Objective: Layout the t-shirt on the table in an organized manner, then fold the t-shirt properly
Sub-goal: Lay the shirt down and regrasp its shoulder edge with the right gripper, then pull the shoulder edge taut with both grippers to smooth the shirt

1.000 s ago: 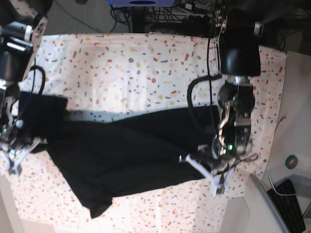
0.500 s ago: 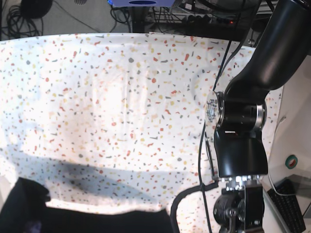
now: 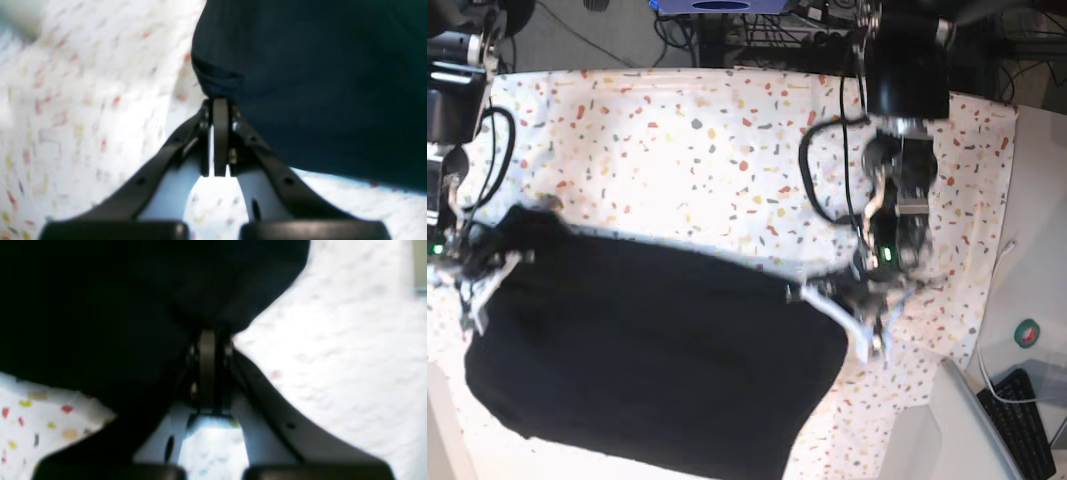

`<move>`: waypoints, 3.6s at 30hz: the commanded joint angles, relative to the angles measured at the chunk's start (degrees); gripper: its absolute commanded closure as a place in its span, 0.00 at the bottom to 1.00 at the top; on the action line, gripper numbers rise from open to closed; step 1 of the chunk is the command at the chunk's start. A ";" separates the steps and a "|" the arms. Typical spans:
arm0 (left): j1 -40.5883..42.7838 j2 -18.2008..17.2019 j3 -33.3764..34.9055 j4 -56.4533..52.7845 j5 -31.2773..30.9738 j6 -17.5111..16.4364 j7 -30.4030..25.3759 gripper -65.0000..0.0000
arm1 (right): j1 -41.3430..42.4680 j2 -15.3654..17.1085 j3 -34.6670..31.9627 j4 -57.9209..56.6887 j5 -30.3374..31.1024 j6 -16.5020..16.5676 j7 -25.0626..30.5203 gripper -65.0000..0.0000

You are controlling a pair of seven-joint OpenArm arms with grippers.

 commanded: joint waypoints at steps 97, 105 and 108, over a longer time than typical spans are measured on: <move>29.66 -1.80 -12.13 16.97 -0.29 -0.44 -6.11 1.00 | -13.51 -15.36 29.15 12.70 -0.10 2.57 -9.27 0.81; 31.24 -1.88 -12.13 17.32 -0.29 -0.44 -6.11 1.00 | -19.93 -19.05 28.71 31.42 -0.10 5.47 -14.55 1.00; 32.83 -1.88 -12.21 18.11 -0.29 -0.44 -6.11 1.00 | -21.42 -20.46 28.71 34.85 -0.10 5.65 -18.50 1.00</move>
